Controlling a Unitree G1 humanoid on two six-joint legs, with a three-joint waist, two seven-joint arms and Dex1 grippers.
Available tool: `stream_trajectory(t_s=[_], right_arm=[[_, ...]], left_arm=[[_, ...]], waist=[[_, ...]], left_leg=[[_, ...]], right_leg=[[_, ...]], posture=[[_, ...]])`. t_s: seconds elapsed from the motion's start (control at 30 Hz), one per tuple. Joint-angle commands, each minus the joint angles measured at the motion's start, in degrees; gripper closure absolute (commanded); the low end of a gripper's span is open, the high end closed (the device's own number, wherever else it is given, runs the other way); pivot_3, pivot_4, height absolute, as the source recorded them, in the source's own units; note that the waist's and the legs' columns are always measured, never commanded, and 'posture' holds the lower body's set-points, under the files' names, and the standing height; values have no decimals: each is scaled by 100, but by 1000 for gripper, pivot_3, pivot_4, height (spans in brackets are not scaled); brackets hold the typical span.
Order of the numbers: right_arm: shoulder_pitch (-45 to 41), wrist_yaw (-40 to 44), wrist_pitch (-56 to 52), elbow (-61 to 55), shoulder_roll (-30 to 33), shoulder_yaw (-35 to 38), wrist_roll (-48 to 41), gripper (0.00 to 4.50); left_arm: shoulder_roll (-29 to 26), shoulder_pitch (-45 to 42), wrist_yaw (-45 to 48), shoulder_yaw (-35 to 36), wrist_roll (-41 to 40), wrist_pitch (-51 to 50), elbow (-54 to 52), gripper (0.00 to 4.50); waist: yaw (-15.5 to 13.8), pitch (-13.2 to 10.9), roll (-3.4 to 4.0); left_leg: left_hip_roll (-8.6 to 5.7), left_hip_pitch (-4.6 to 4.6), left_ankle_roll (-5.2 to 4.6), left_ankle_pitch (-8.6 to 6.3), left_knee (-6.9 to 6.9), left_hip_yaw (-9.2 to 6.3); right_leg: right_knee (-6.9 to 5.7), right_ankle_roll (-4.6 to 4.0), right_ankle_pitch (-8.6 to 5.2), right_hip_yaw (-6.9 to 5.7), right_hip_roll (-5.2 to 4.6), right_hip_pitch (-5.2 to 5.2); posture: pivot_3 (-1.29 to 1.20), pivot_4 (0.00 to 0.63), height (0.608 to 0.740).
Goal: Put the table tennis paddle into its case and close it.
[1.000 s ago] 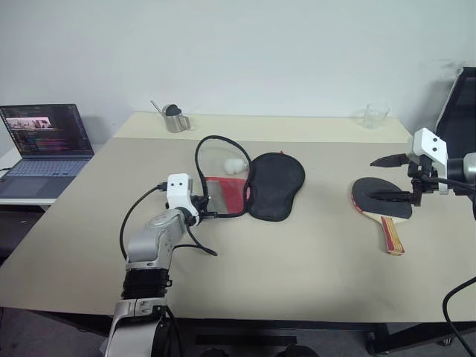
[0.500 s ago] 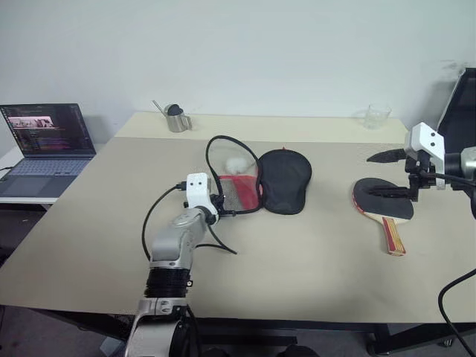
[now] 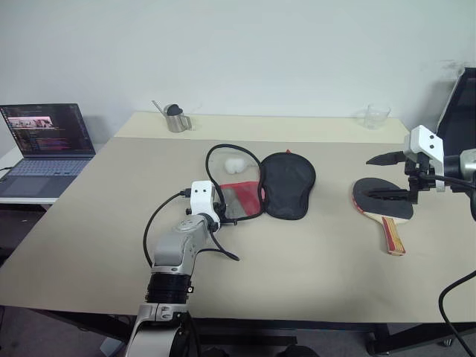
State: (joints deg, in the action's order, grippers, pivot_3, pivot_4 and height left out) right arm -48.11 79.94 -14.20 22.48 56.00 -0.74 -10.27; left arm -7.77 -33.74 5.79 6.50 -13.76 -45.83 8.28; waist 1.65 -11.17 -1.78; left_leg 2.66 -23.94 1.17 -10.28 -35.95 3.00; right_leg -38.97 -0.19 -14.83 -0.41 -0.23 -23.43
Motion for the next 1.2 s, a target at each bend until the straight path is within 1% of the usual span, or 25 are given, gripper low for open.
stream_trajectory(t_s=[0.03, 0.1, 0.13, 0.27, 0.37, 0.43, 0.5, 0.57, 0.6, 0.67, 0.77, 0.83, 0.87, 0.97, 1.1, 1.2], right_arm=[[-85, 16, 0, -191, 27, 90, -92, 0], [-79, 14, -15, -216, 4, 81, -99, 0], [-72, 15, -25, -230, -5, 79, -103, 0], [-16, 14, -45, -284, -6, 79, -102, 0], [50, -36, -101, -352, 14, 108, -100, 0], [106, -185, -228, -402, 35, 153, -69, 0], [206, -354, -375, -486, 40, 205, -63, 0], [344, -533, -570, -635, 18, 171, -29, 0], [423, -607, -648, -723, 10, 125, 7, 0], [525, -745, -766, -813, 4, 106, 32, 0], [474, -1123, -970, -659, -48, 185, 77, 0], [473, -1438, -1140, -567, -60, 207, 160, 0], [491, -1644, -1206, -546, -57, 215, 233, 0], [516, -2025, -1573, -526, -46, 332, 234, 0], [445, -2778, -2452, -447, -44, 552, 274, 0], [384, -3459, -3589, -523, -208, 1015, 67, 0]], left_arm=[[-71, -11, 52, -16, 6, 11, -293, 3855], [-62, -6, 85, -49, -10, 14, -336, 3255], [-57, 0, 127, -60, -30, 59, -364, 2827], [-213, 38, 676, -251, -137, 199, -587, 1410], [-543, 77, 1189, -300, -292, 68, -838, 1410], [-1006, 183, 1694, -311, -414, -3, -1071, 1410], [-1646, 398, 2349, -439, -455, 115, -1341, 1410], [-2445, 754, 3249, -567, -497, 498, -1714, 1410], [-2774, 920, 3661, -461, -627, 676, -1872, 1410], [-3197, 1085, 4157, -126, -919, 829, -1989, 1410], [-3539, 1124, 4503, 169, -1124, 960, -1934, 1410], [-3668, 1117, 4788, 251, -1316, 1046, -2028, 1410], [-3649, 1035, 4855, 279, -1444, 1047, -2078, 1410], [-3356, 582, 4705, 189, -1624, 972, -2061, 1410], [-2968, 150, 4828, 39, -1989, 825, -2100, 1410], [-2889, -52, 5067, -140, -2170, 755, -2011, 1410]], waist=[[1, 0, 0], [1, 0, 0], [1, 0, 0], [-1, 0, 0], [3, 0, 0], [17, 0, 0], [32, 0, 0], [41, 0, 1], [42, 0, 1], [16, -1, 2], [-27, -1, 1], [-37, -1, 1], [-39, -1, 1], [-67, -2, -1], [-109, -2, -1], [-97, -2, -1]], left_leg=[[0, 0, 0, 0, 0, -1], [0, 0, 0, 0, 0, -2], [0, 0, 0, 0, 0, -2], [0, -1, 0, 0, 0, -1], [1, 0, 0, 0, 1, -1], [2, 0, 0, 0, 2, -1], [4, 4, 1, 0, 6, -1], [7, 8, 1, 0, 14, 1], [9, 8, 1, -1, 18, 2], [20, 7, 2, -1, 22, 2], [24, 1, 1, -1, 15, -1], [16, 0, 0, -1, 11, -2], [13, -2, 0, -1, 11, -1], [6, -9, -3, -1, 8, 0], [5, -20, -4, -1, 3, 4], [8, -19, -6, -2, 8, 7]], right_leg=[[0, 0, 0, -1, 0, 0], [0, 0, 0, -2, 1, 0], [0, 0, 0, -2, 1, 0], [0, 0, 0, -1, 1, 0], [0, 0, 0, -1, 0, 0], [0, -1, 0, -2, 3, -1], [-1, -3, -1, -1, 5, -1], [-3, -11, -6, 2, 6, -5], [-3, -13, -7, 4, 6, -9], [-2, -20, -11, 2, 1, -10], [-1, -19, -11, -6, -12, -11], [1, -20, -12, -7, -22, -9], [3, -23, -14, -7, -29, -9], [10, -15, -11, -5, -41, -9], [11, 4, -1, -8, -37, -12], [11, 4, -2, -2, -26, -16]], posture=[[0, 150, 740], [0, 150, 740], [0, 150, 740], [0, 150, 740], [0, 150, 740], [0, 150, 740], [0, 150, 740], [0, 150, 740], [0, 150, 740], [0, 150, 740], [0, 150, 740], [0, 150, 740], [0, 150, 740], [0, 150, 740], [0, 150, 740], [0, 150, 740]])
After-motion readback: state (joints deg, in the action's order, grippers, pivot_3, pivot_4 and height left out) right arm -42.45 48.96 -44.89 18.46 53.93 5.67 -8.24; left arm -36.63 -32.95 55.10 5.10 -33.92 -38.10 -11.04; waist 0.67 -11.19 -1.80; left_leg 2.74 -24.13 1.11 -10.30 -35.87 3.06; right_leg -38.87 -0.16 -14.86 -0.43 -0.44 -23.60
